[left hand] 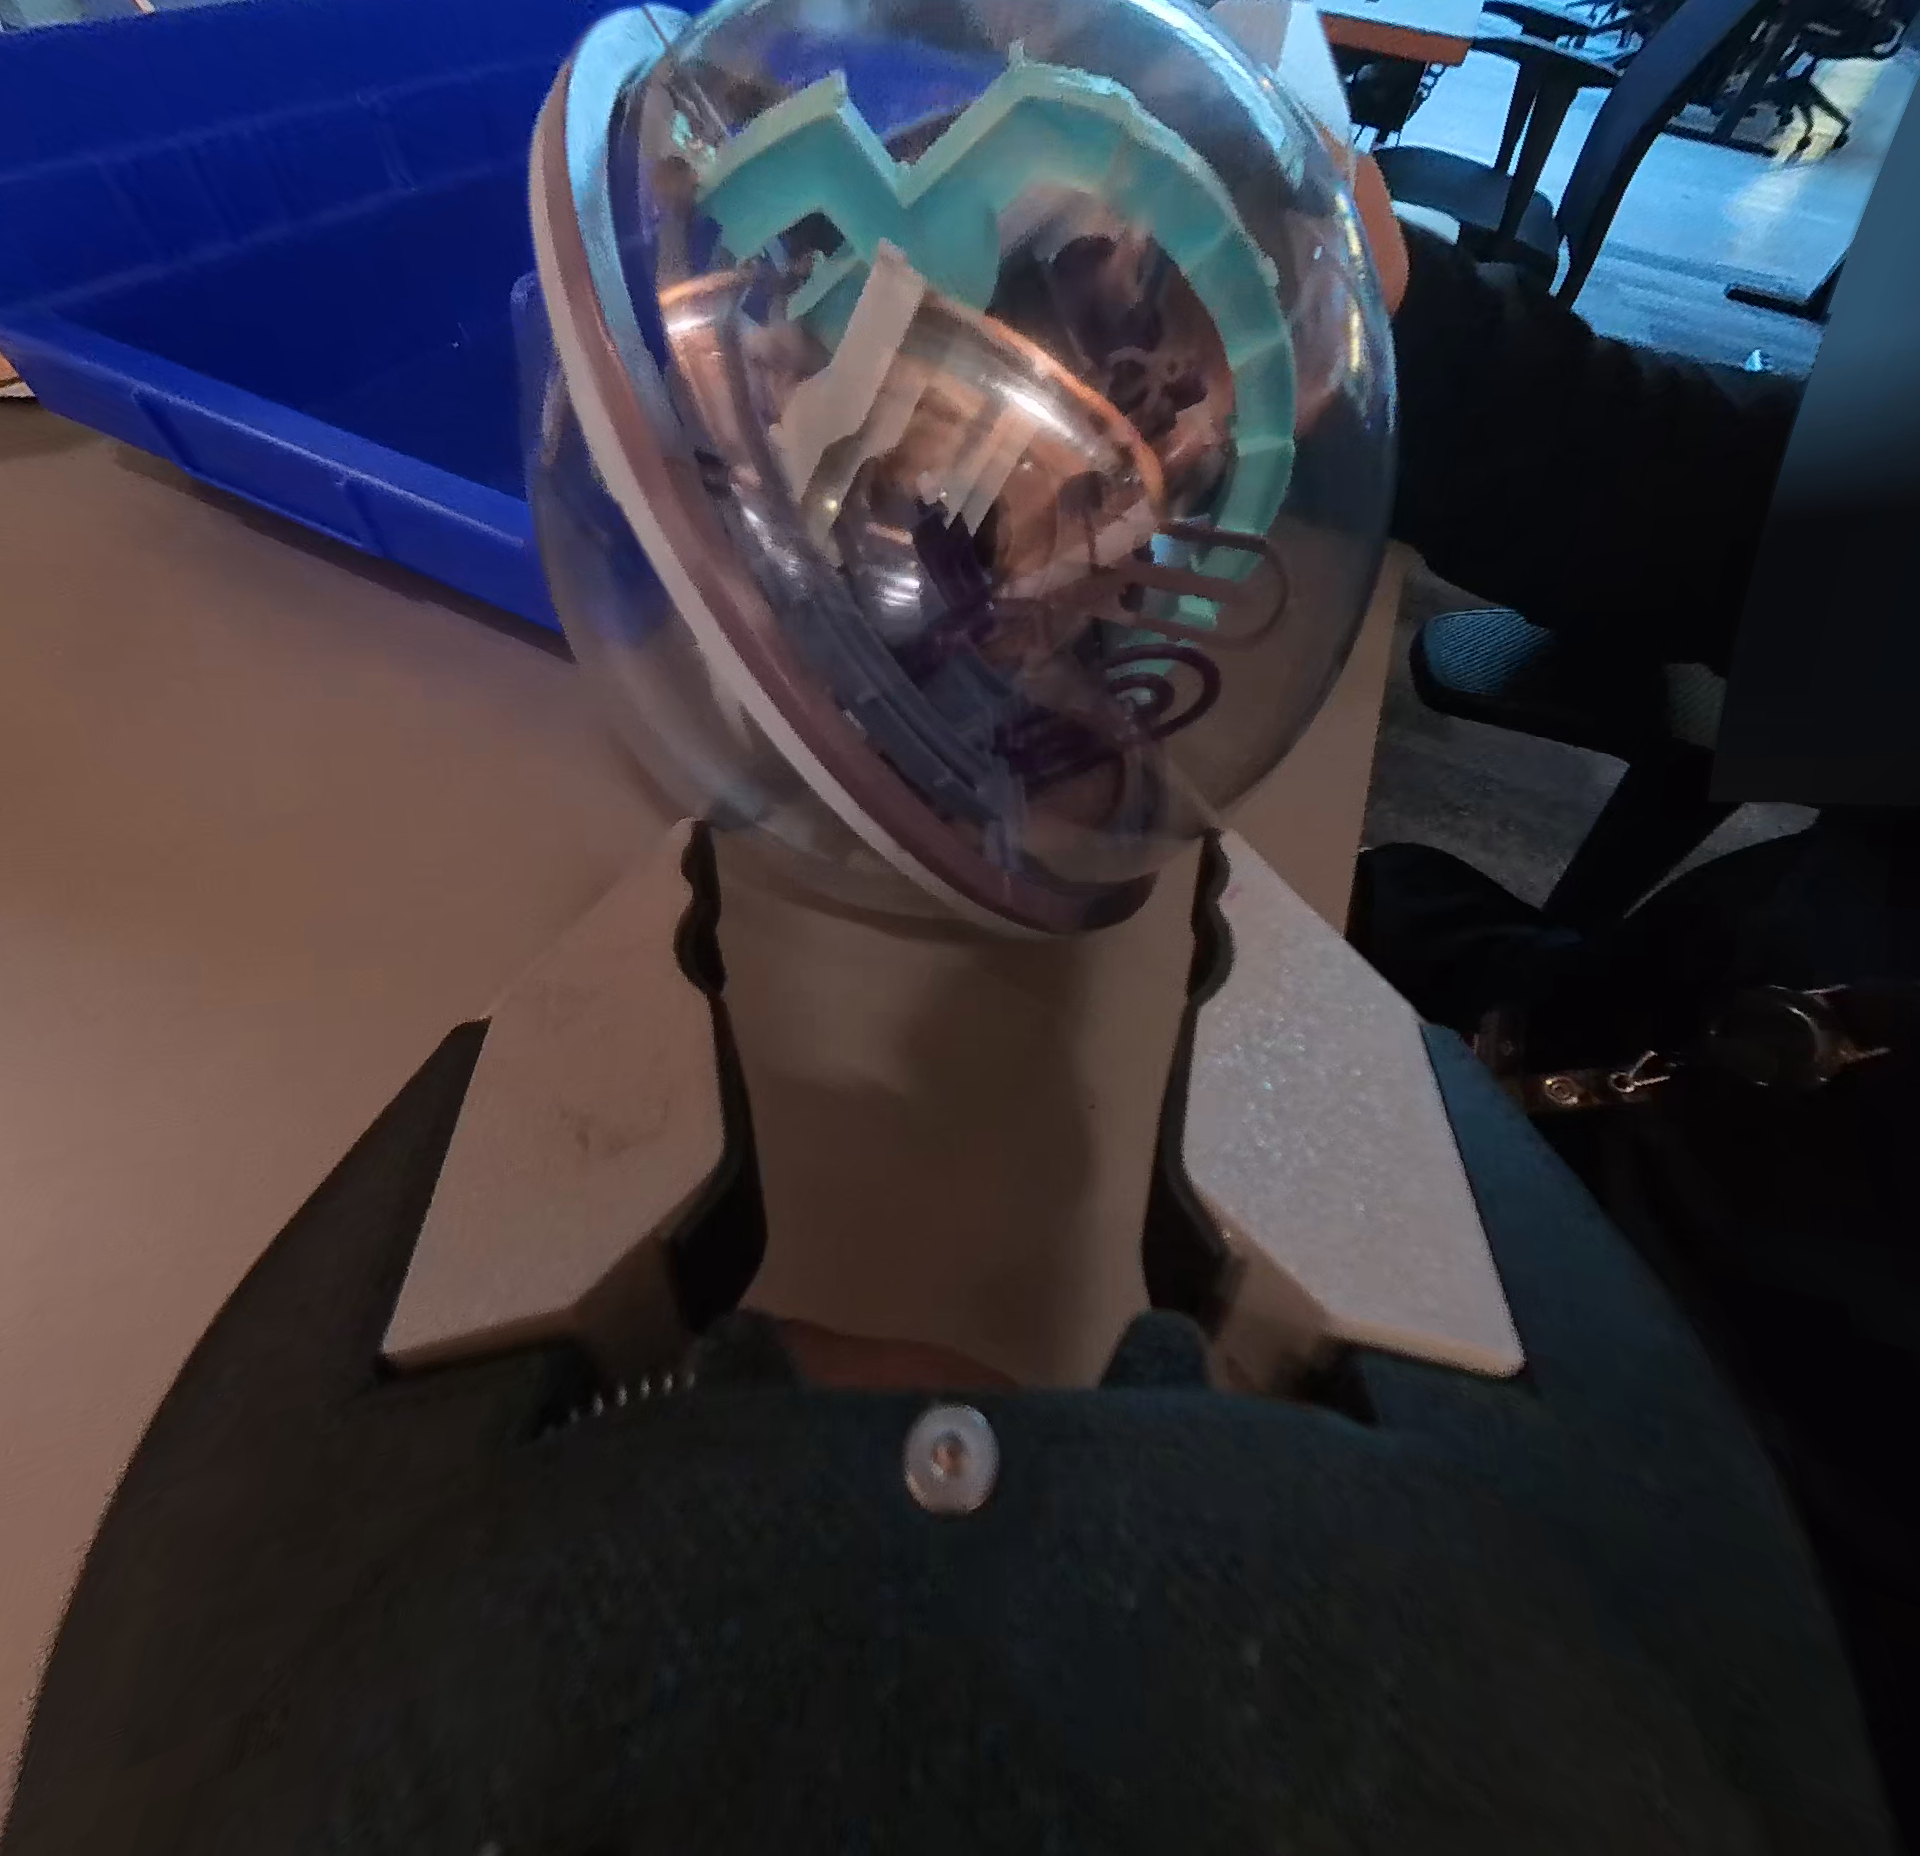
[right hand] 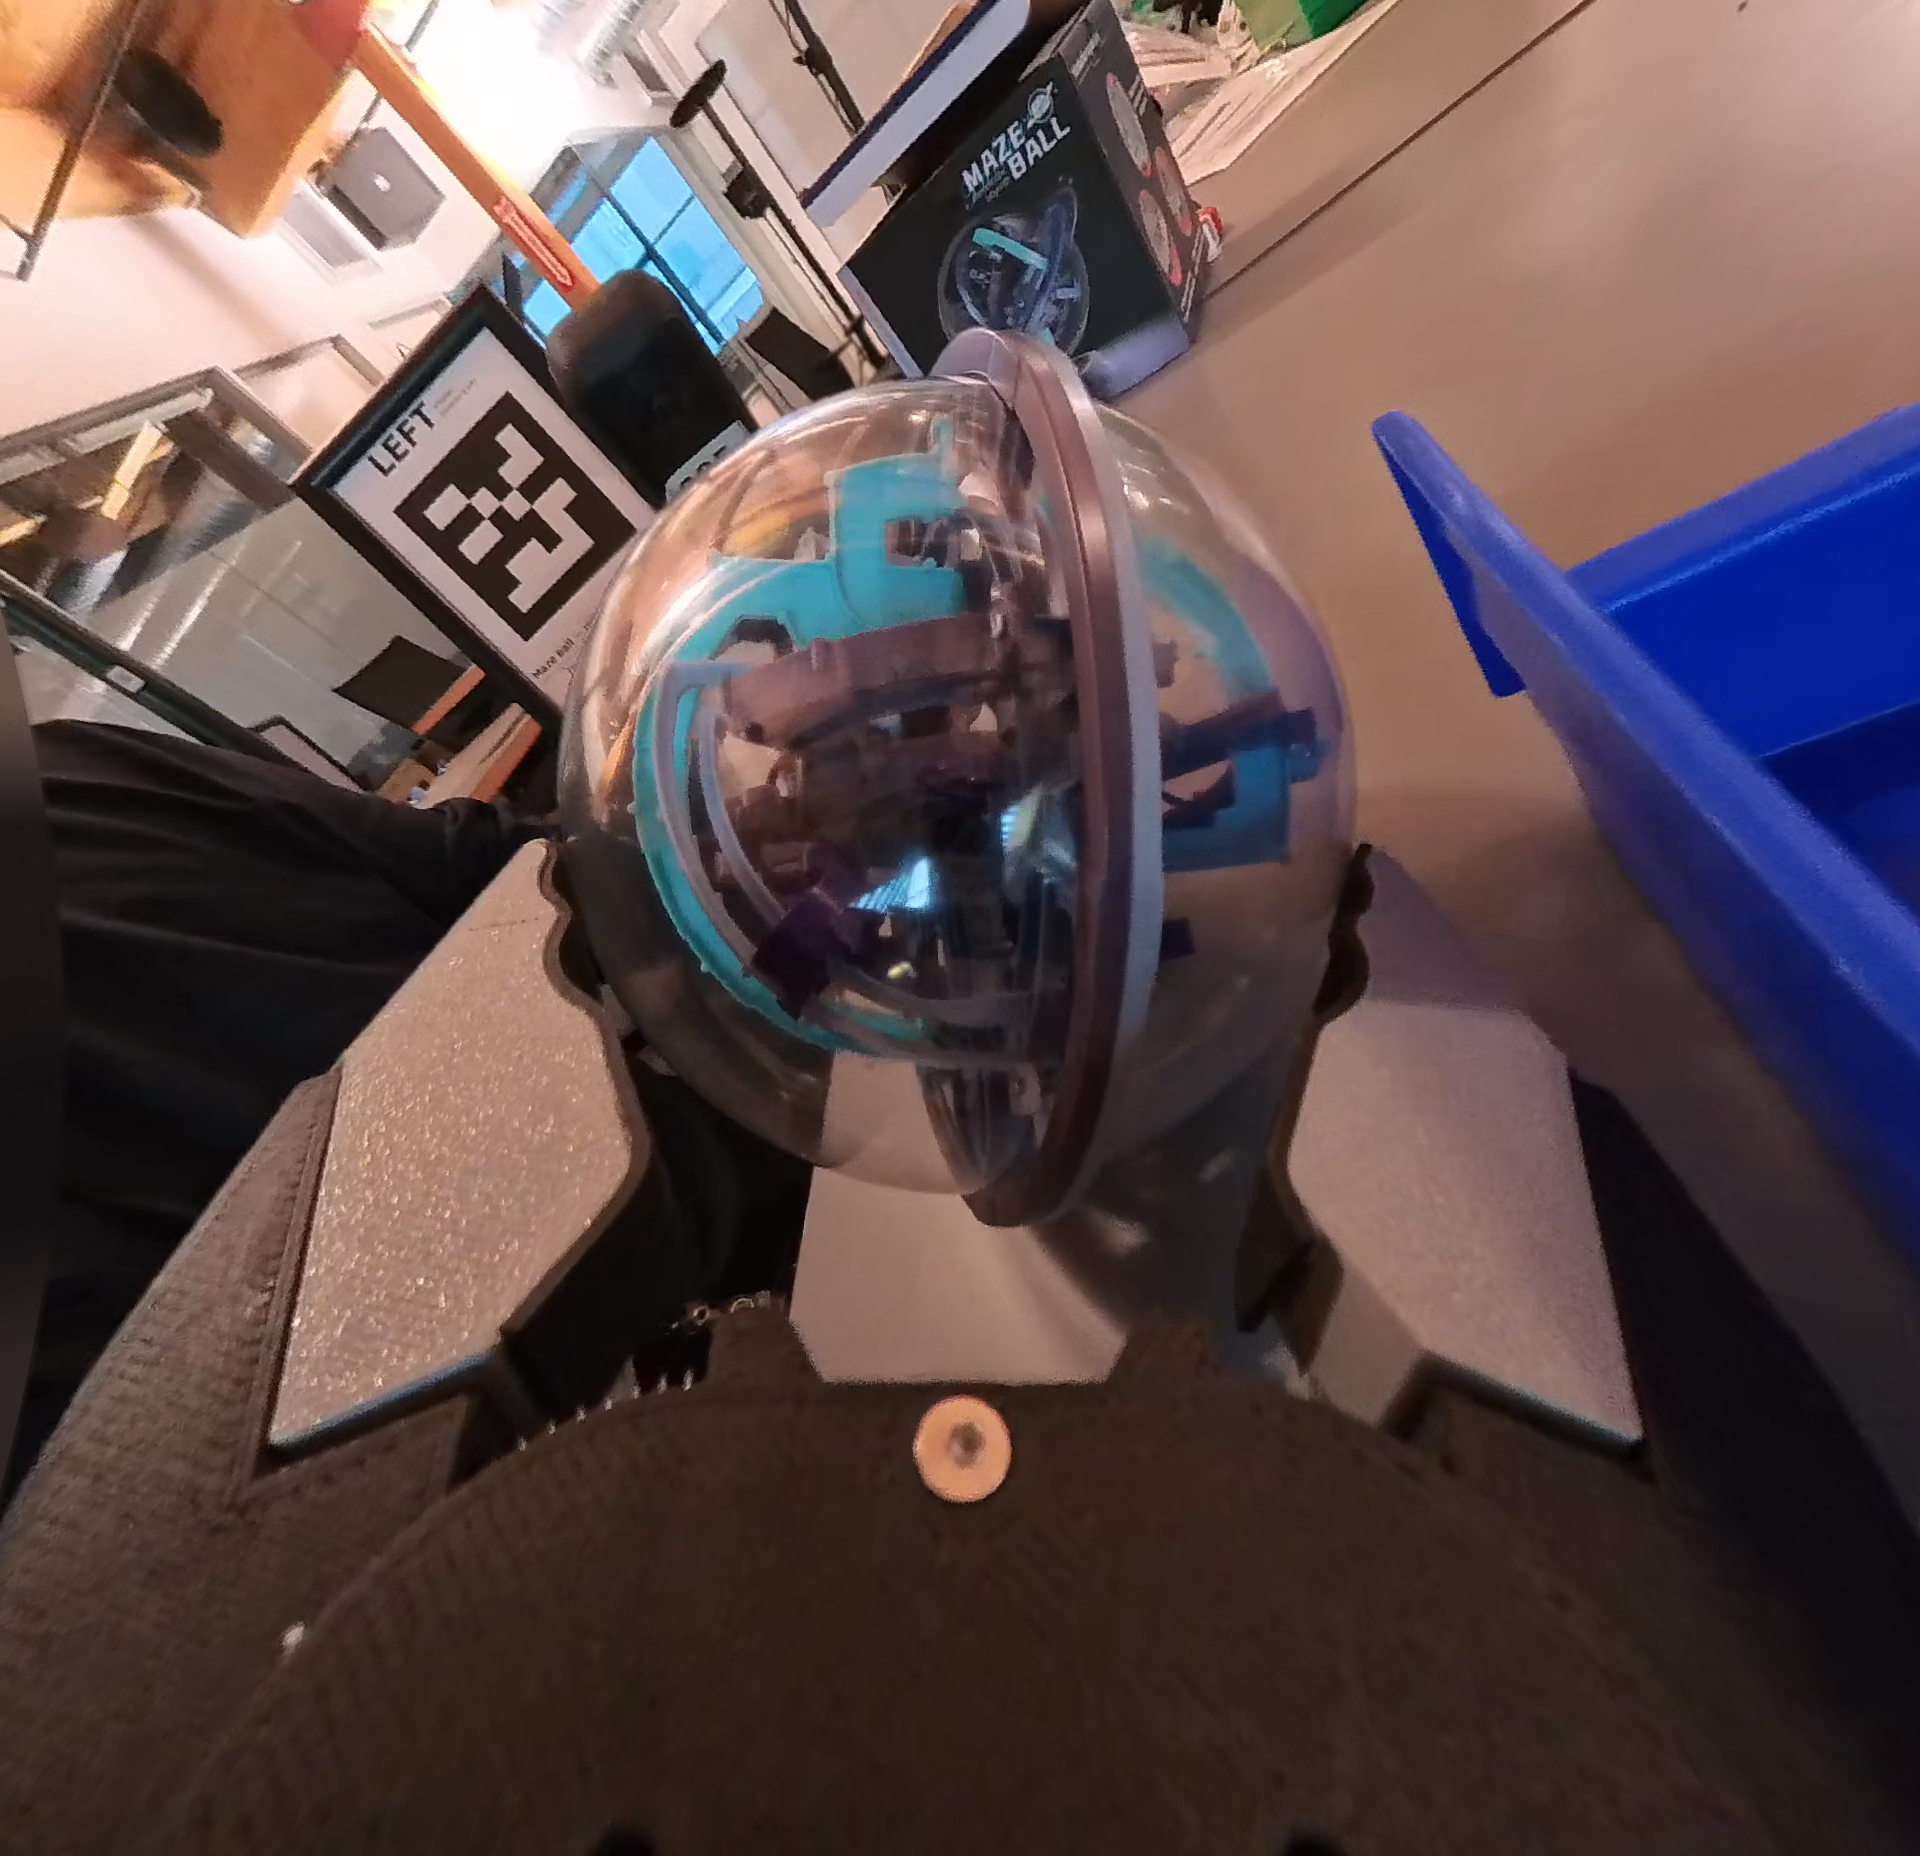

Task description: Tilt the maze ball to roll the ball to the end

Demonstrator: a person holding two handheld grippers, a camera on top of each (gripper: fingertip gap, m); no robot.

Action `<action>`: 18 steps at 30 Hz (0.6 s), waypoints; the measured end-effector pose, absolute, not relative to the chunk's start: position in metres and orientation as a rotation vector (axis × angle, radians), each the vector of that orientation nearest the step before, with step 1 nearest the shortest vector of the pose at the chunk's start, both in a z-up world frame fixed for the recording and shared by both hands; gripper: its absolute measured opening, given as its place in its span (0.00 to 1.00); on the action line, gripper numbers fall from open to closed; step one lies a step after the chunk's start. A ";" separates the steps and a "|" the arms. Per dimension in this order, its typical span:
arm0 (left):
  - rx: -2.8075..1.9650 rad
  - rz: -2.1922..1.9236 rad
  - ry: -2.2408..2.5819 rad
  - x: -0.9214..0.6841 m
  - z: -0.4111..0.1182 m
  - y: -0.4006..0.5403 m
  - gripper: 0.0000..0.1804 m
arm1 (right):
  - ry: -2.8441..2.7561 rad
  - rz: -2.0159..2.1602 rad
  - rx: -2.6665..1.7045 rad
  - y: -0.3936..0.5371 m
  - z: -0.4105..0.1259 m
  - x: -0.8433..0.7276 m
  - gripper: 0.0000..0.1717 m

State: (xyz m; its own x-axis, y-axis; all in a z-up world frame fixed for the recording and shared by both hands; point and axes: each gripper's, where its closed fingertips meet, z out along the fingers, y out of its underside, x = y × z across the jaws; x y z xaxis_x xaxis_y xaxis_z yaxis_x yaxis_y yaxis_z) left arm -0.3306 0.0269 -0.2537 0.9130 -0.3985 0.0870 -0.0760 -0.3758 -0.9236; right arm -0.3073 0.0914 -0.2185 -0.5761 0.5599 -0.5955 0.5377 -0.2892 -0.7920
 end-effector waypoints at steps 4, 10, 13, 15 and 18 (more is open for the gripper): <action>-1.928 -0.377 0.333 -0.331 -0.252 0.026 0.50 | -1.851 2.077 -1.447 0.091 -0.219 -0.307 0.80; -1.927 -0.395 0.312 -0.328 -0.251 0.029 0.54 | -1.858 2.070 -1.445 0.090 -0.220 -0.306 0.80; -1.924 -0.397 0.312 -0.328 -0.251 0.028 0.54 | -1.859 2.068 -1.446 0.090 -0.220 -0.306 0.80; -1.924 -0.397 0.312 -0.328 -0.251 0.028 0.54 | -1.858 2.069 -1.447 0.090 -0.220 -0.306 0.80; -1.925 -0.404 0.308 -0.329 -0.251 0.028 0.54 | -1.854 2.071 -1.452 0.090 -0.220 -0.306 0.80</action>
